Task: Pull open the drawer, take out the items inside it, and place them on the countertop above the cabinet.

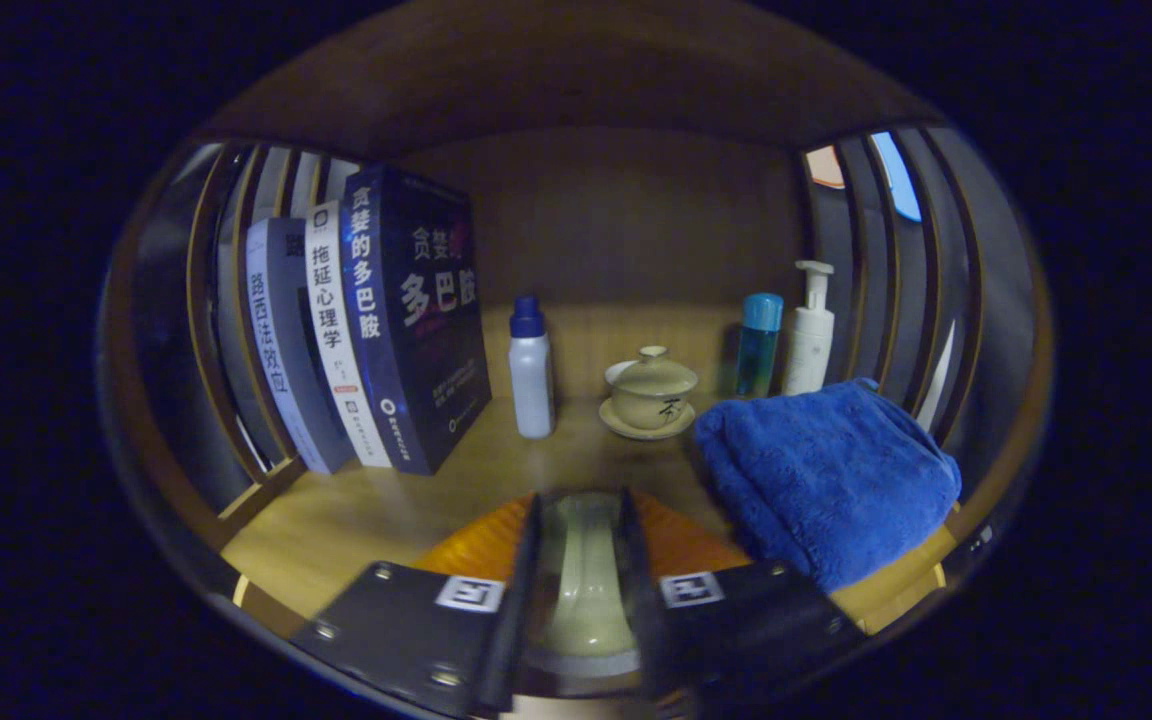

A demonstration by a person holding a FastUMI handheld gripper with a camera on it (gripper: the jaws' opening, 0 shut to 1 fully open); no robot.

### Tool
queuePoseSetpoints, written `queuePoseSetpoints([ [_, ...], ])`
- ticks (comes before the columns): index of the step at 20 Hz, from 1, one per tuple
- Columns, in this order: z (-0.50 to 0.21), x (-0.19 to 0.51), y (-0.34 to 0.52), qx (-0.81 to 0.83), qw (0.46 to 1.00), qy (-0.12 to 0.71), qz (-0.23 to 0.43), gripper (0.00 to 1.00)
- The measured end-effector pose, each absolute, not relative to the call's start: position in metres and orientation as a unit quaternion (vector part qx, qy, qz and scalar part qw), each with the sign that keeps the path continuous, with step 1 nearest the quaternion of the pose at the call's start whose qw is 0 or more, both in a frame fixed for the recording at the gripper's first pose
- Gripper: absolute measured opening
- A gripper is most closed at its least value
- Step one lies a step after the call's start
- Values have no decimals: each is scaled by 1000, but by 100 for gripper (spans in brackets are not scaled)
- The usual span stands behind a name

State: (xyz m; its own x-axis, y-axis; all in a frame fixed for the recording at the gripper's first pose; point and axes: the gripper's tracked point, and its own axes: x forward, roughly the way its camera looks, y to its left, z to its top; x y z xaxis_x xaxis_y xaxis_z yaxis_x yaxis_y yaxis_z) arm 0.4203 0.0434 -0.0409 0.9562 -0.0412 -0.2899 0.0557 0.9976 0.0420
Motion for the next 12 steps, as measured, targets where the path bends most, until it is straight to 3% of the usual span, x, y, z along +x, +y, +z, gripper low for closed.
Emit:
queuePoseSetpoints([
  [3,-21,415,45,14,994,108,-21,93],
  [12,29,358,47,8,998,61,0,98],
])
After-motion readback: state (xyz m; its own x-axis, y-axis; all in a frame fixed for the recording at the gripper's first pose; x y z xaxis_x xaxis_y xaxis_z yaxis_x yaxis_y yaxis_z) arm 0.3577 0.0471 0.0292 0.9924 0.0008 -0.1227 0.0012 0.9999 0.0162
